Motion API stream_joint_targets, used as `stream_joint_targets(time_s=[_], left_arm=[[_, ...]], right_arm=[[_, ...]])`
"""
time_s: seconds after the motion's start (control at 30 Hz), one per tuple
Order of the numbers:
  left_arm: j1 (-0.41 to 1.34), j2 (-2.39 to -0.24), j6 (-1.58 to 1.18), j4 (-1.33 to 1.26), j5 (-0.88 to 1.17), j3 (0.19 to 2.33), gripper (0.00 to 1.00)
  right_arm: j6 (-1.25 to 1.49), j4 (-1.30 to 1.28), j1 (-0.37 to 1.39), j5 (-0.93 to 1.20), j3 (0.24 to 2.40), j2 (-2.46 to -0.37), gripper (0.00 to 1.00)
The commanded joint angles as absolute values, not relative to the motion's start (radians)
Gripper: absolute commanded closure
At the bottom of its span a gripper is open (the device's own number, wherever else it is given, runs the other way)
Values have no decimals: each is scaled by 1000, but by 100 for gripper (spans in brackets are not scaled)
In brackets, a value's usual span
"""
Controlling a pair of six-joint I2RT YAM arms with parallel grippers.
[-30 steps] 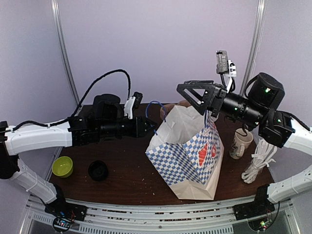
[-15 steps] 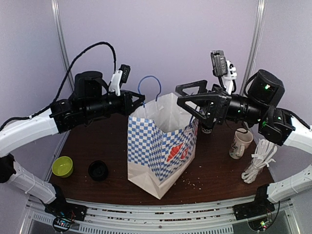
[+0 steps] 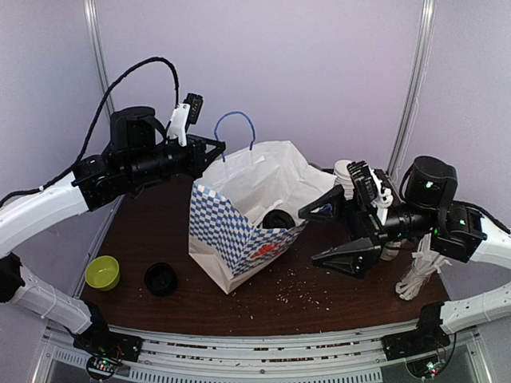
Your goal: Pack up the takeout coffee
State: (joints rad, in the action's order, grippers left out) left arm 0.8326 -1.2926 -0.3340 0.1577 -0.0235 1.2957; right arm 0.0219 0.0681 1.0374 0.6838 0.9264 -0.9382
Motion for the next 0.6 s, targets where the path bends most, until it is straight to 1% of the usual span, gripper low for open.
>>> stream_joint_targets(time_s=[0.0, 0.33, 0.57], left_arm=[[824, -1315, -297, 63, 17, 1281, 100], [824, -1358, -286, -2, 109, 1232, 100], [824, -1361, -284, -25, 126, 1196, 100]], right_arm=[[-183, -50, 1036, 610, 908, -898, 3], [-391, -188, 1056, 410, 862, -882, 4], [-429, -208, 1063, 397, 853, -880, 4]])
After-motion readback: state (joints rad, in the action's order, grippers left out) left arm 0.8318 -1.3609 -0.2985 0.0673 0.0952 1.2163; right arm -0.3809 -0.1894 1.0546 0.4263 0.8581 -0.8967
